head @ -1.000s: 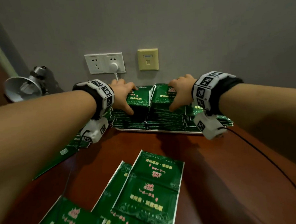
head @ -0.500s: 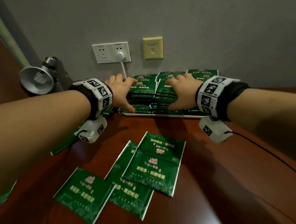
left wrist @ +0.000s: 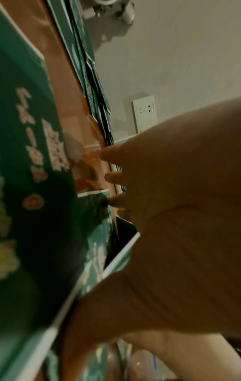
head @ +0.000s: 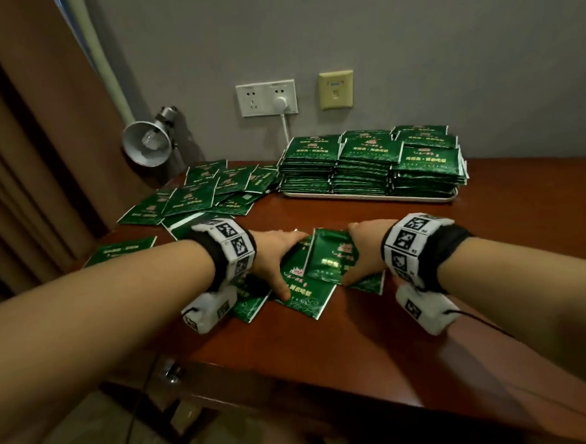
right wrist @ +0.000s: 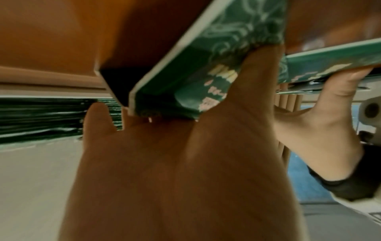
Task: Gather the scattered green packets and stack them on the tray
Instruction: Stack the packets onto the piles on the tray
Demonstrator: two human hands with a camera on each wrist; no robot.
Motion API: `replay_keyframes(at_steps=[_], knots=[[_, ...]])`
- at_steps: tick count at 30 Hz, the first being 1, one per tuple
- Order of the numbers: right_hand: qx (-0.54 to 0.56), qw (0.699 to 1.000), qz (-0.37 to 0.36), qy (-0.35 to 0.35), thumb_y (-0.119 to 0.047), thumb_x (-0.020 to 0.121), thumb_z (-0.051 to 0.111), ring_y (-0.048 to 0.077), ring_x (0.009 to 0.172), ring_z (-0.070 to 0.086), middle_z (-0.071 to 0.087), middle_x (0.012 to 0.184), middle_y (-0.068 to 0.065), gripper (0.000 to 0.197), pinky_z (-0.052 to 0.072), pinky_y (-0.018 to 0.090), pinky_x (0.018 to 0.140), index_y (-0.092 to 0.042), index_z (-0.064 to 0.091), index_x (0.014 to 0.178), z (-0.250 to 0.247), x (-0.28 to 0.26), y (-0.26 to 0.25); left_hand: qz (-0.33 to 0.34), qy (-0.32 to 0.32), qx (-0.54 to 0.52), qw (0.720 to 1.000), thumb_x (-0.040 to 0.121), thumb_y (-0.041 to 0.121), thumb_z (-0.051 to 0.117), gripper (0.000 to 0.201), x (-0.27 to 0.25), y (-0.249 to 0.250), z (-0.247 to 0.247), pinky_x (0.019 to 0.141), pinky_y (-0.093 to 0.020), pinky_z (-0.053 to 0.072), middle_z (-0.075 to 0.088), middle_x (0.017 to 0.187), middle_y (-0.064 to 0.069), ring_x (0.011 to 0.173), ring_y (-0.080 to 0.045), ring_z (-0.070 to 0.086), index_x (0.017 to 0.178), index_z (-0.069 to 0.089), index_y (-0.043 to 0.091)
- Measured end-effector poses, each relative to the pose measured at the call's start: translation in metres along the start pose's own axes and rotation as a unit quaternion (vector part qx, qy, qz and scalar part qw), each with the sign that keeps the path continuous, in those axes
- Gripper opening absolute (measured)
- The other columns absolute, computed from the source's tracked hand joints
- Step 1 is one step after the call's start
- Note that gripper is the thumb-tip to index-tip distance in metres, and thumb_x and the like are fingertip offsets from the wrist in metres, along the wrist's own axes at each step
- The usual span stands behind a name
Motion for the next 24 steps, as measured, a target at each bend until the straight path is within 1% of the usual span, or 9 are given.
replay_keyframes(at_steps=[2,4,6,10,12,14,17,21,24], knots=[[-0.009,1.000,0.000,-0.003,-0.073,0.058,0.075,0.023,0.086,0.063,0.063,0.098,0.001,0.085,0.058,0.040,0.077,-0.015,0.052,0.116,0.000,-0.010,0.009,0.007,-0.011,0.021,1.000,0.069,0.035,0.085,0.117,-0.004,0.007,-0.001,0.109,-0.034,0.031,0.027,0.155,-0.001,0.140,-0.020,0.030,0.155,0.006,0.025],[-0.016,1.000,0.006,-0.001,-0.067,0.061,0.078,0.023,0.088,0.063,0.063,0.101,0.002,0.082,0.058,0.039,0.075,-0.015,0.052,0.119,-0.003,-0.020,0.018,0.010,-0.014,0.028,0.999,0.071,0.037,0.083,0.114,-0.005,0.009,-0.001,0.110,-0.035,0.030,0.024,0.157,0.000,0.141,-0.021,0.028,0.155,0.008,0.026],[-0.016,1.000,0.021,0.014,-0.062,0.062,0.080,0.023,0.088,0.063,0.063,0.101,0.002,0.077,0.057,0.036,0.073,-0.015,0.055,0.117,-0.010,-0.026,0.027,0.011,-0.008,0.016,1.000,0.067,0.043,0.084,0.112,-0.004,0.006,0.001,0.111,-0.038,0.031,0.026,0.156,0.000,0.140,-0.022,0.030,0.154,0.014,0.028],[0.025,0.998,0.025,0.052,-0.053,0.069,0.080,0.022,0.078,0.063,0.065,0.088,0.001,0.049,0.055,0.033,0.068,-0.016,0.064,0.097,-0.021,-0.035,0.034,0.024,0.050,-0.019,0.998,0.064,0.047,0.085,0.101,-0.002,0.001,0.000,0.107,-0.037,0.035,0.038,0.145,0.004,0.132,-0.018,0.034,0.147,0.031,0.026],[0.051,0.997,0.006,0.055,-0.046,0.076,0.077,0.022,0.079,0.063,0.067,0.087,0.003,0.038,0.051,0.031,0.066,-0.014,0.067,0.095,-0.025,-0.039,0.029,0.041,0.091,-0.029,0.995,0.065,0.045,0.085,0.081,-0.006,0.005,-0.005,0.101,-0.034,0.039,0.047,0.129,0.007,0.121,-0.015,0.038,0.134,0.047,0.024],[0.066,0.996,-0.006,0.051,-0.042,0.079,0.075,0.023,0.081,0.063,0.068,0.090,0.004,0.036,0.049,0.030,0.065,-0.011,0.068,0.096,-0.027,-0.042,0.024,0.057,0.128,-0.034,0.990,0.067,0.044,0.083,0.054,-0.009,0.009,-0.011,0.089,-0.032,0.044,0.054,0.110,0.005,0.107,-0.014,0.044,0.110,0.059,0.023],[0.087,0.995,-0.021,0.038,-0.039,0.080,0.076,0.016,0.076,0.059,0.066,0.087,-0.001,0.031,0.046,0.027,0.064,-0.015,0.063,0.095,-0.027,-0.047,0.022,0.058,0.167,-0.121,0.977,0.075,0.034,0.080,0.022,-0.014,0.004,-0.024,0.067,-0.028,0.050,0.062,0.086,0.003,0.082,-0.014,0.060,0.080,0.063,0.020],[0.130,0.991,-0.015,0.009,-0.037,0.081,0.075,0.007,0.074,0.060,0.061,0.081,-0.011,0.028,0.046,0.024,0.067,-0.021,0.059,0.097,-0.031,-0.055,0.032,0.053,0.178,-0.281,0.941,0.077,0.026,0.079,0.018,-0.024,-0.005,-0.043,0.064,-0.030,0.058,0.071,0.081,-0.001,0.074,-0.015,0.071,0.081,0.067,0.014],[0.155,0.988,0.001,0.024,-0.044,0.084,0.070,0.005,0.074,0.062,0.065,0.083,-0.010,0.031,0.048,0.024,0.066,-0.019,0.063,0.102,-0.042,-0.059,0.045,0.040,0.203,-0.340,0.918,0.073,0.035,0.082,0.038,-0.029,-0.014,-0.056,0.063,-0.029,0.058,0.072,0.086,-0.003,0.073,-0.014,0.071,0.098,0.066,0.011]])
Point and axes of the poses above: each hand's wrist, its own x-axis towards the middle knuckle, its own z-axis out of the palm, y = z × x, the point moved 10 cm from there along x, towards the middle knuckle
